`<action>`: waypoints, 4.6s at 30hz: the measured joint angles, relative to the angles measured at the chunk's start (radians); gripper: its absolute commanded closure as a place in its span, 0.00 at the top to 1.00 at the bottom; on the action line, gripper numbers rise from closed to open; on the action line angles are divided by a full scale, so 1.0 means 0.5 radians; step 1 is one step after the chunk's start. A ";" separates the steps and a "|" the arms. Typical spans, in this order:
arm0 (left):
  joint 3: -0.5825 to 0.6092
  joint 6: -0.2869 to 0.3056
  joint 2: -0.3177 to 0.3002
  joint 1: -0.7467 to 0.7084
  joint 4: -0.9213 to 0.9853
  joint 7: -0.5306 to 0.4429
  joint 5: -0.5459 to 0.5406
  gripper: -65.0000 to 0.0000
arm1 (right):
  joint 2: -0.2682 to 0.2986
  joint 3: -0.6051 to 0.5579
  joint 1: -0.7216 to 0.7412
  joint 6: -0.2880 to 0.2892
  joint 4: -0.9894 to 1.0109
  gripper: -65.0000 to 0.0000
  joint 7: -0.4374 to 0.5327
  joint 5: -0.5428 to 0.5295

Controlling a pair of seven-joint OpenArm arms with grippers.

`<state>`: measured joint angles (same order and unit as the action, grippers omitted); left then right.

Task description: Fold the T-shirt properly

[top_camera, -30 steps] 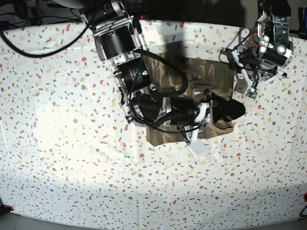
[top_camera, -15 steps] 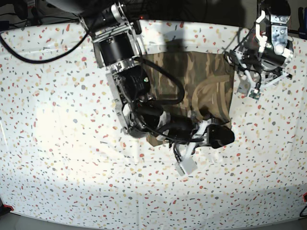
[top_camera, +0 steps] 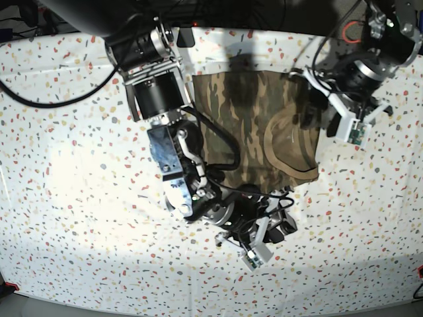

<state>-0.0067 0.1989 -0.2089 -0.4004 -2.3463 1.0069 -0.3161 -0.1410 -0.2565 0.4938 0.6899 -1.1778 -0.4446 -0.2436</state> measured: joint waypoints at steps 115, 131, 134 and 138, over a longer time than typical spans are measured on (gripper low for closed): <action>-0.426 0.987 -0.095 -0.976 1.982 -0.549 -0.295 0.45 | 0.742 1.693 -2.933 0.009 -0.919 0.29 -0.800 -1.093; -0.284 0.977 -0.074 -0.119 3.516 -1.366 0.124 0.45 | 0.917 0.961 -1.817 -0.114 0.857 0.29 0.205 0.034; -0.284 0.951 -0.046 -0.103 3.573 -1.375 0.130 0.45 | 0.941 0.813 -1.764 -0.253 1.018 0.29 0.415 0.172; -0.284 0.772 -0.008 -0.049 3.576 -1.380 0.130 0.45 | 0.945 0.620 -1.720 -0.311 1.058 0.29 0.500 0.185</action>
<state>-0.1486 0.5850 -0.2127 -0.4248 -0.5583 0.3168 -0.2508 0.3317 0.0536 -0.3660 0.5343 -0.6487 -0.1947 -0.1513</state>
